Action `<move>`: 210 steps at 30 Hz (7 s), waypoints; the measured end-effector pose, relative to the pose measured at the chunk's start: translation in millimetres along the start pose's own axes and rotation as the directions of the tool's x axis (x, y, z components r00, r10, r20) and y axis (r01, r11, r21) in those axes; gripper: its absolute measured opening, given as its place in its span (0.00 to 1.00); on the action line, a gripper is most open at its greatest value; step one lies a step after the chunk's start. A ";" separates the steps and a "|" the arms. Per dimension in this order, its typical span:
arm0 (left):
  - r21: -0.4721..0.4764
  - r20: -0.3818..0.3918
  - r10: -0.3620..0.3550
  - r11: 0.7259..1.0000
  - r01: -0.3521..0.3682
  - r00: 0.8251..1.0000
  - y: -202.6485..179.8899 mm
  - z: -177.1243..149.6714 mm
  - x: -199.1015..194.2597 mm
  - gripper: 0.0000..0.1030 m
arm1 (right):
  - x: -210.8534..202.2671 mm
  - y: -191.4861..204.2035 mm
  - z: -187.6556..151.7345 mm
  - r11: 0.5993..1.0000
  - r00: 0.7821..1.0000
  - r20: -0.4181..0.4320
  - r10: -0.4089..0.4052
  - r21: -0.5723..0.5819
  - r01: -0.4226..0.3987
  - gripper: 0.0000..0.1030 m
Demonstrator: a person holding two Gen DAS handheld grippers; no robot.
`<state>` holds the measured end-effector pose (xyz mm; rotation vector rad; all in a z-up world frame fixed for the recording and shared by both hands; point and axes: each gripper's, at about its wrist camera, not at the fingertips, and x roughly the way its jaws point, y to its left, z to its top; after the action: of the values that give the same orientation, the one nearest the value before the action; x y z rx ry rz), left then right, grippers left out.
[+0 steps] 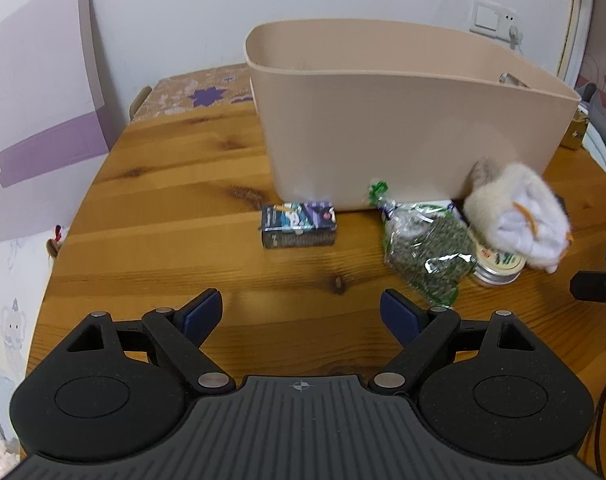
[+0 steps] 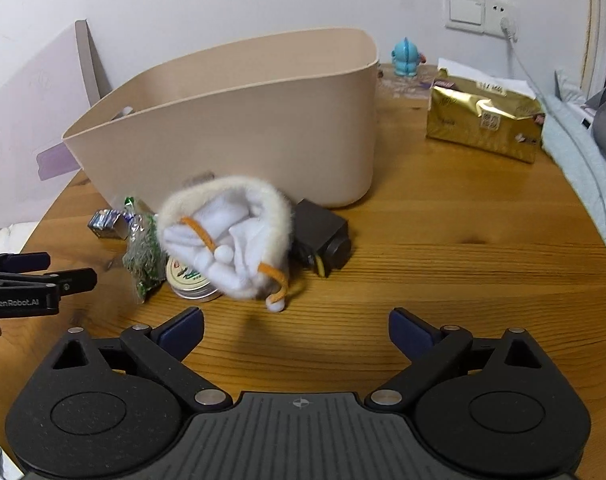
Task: Organize objects
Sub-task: 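Move both open tools back toward the remaining objects on the table, then grasp the cartoon card box with the left tool while the right tool grasps the white fluffy plush, then lift and carry the card box and fluffy plush with both tools over the bin, then open both tools to drop the card box and plush into the bin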
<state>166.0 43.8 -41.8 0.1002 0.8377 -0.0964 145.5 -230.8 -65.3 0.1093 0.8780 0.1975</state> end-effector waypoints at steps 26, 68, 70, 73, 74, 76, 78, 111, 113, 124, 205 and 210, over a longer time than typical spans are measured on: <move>-0.053 0.022 0.000 0.999 0.001 1.000 4.7 10.2 30.4 0.85 | 33.9 14.1 12.9 0.994 0.995 -0.023 0.096 0.057 -0.094 0.92; -0.028 0.073 -0.021 0.999 0.023 0.997 9.4 33.5 56.5 0.50 | 44.6 37.8 29.7 0.988 0.989 0.024 0.143 0.062 -0.145 0.25; -0.034 0.072 -0.018 0.999 0.021 0.997 8.9 32.8 54.4 0.50 | 37.7 31.0 30.8 0.989 0.990 0.028 0.139 0.054 -0.141 0.22; -0.040 0.076 -0.019 0.999 0.022 0.997 7.9 30.3 48.6 0.50 | 33.2 24.1 25.4 0.988 0.990 0.028 0.141 0.061 -0.142 0.21; -0.038 0.078 -0.019 0.999 0.022 0.997 7.1 29.2 45.9 0.50 | 31.8 22.9 24.5 0.988 0.990 0.029 0.140 0.066 -0.141 0.21; -0.028 0.084 -0.016 0.999 0.019 0.996 5.2 26.8 40.3 0.50 | 26.4 21.5 24.2 0.988 0.990 0.030 0.135 0.066 -0.136 0.21; -0.016 0.092 -0.011 1.000 0.013 0.996 3.6 24.3 34.1 0.50 | 25.3 22.2 26.7 0.989 0.990 0.033 0.134 0.065 -0.136 0.21; 0.029 0.275 -0.040 0.999 0.034 0.961 -17.1 31.1 -74.3 0.50 | -63.0 -6.2 18.8 0.990 0.973 0.204 0.110 0.069 -0.127 0.21; 0.034 0.287 -0.040 0.999 0.031 0.957 -18.9 34.7 -79.2 0.50 | -65.5 -7.2 21.1 0.989 0.970 0.212 0.115 0.069 -0.133 0.21; 0.042 0.337 -0.049 0.998 0.037 0.940 -22.5 58.2 -92.7 0.50 | -78.3 -7.4 47.1 0.991 0.954 0.276 0.115 0.036 -0.130 0.21; -0.029 0.198 0.027 0.999 -0.021 0.980 -41.9 133.9 15.7 0.85 | -12.3 13.4 113.3 0.998 0.970 0.237 0.057 -0.032 -0.051 0.88; -0.041 0.224 0.039 0.999 -0.031 0.974 -40.8 128.5 -1.0 0.85 | -24.0 10.3 110.4 0.997 0.967 0.245 0.072 -0.023 -0.069 0.90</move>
<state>254.8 -12.9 42.4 0.0676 0.6113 -0.0580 214.6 -227.4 24.6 0.1489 0.6259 0.2509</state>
